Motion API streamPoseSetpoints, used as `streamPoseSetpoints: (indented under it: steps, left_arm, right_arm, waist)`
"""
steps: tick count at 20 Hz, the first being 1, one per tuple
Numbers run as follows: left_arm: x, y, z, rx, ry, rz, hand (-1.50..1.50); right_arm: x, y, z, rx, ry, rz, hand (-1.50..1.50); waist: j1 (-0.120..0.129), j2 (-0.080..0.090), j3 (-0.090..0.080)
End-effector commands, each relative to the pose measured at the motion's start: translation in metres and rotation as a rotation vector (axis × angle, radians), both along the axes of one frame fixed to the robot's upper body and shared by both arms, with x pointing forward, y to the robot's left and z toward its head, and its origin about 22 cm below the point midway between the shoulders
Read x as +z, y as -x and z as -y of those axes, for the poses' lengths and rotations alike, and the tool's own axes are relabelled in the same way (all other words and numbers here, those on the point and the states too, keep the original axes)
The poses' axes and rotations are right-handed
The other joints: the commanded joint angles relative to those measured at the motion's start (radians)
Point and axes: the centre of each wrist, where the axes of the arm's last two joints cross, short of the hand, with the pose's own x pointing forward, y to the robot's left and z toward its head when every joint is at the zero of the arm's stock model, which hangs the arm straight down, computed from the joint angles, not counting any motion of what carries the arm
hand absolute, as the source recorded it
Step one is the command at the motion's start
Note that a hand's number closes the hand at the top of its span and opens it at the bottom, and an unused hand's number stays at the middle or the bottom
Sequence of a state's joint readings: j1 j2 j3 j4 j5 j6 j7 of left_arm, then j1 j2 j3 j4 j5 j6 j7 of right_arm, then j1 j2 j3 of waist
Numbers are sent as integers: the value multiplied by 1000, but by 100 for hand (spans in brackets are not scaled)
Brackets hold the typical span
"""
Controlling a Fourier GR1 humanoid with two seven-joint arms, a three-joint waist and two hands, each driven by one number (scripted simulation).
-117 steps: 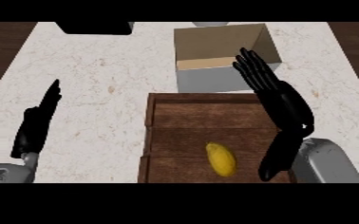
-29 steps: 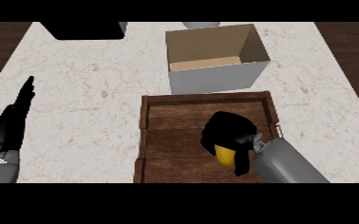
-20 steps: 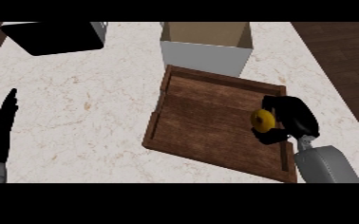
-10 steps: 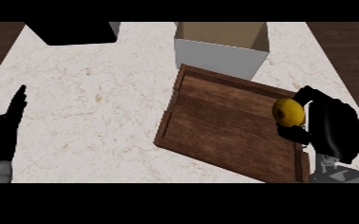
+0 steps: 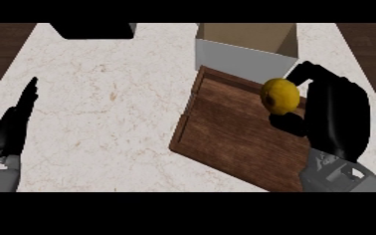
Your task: Pick the lemon from the tray and place it in the cardboard box
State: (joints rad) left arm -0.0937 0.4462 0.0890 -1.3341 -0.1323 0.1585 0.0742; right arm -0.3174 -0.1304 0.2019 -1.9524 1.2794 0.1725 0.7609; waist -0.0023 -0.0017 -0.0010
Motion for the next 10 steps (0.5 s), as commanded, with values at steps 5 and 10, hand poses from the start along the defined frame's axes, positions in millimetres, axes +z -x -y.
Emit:
streamPoseSetpoints:
  steps: [5, 10]
  left_arm:
    - [-13, 4, 11, -25, 7, 4, 0]
    - [-8, -12, 8, -13, 0, 19, 0]
  right_arm:
    - [44, -72, -26, 23, -176, 51, 150]
    - [33, -107, -50, 1, -294, 46, 150]
  waist:
    - [19, 5, 1]
    - [18, 7, 1]
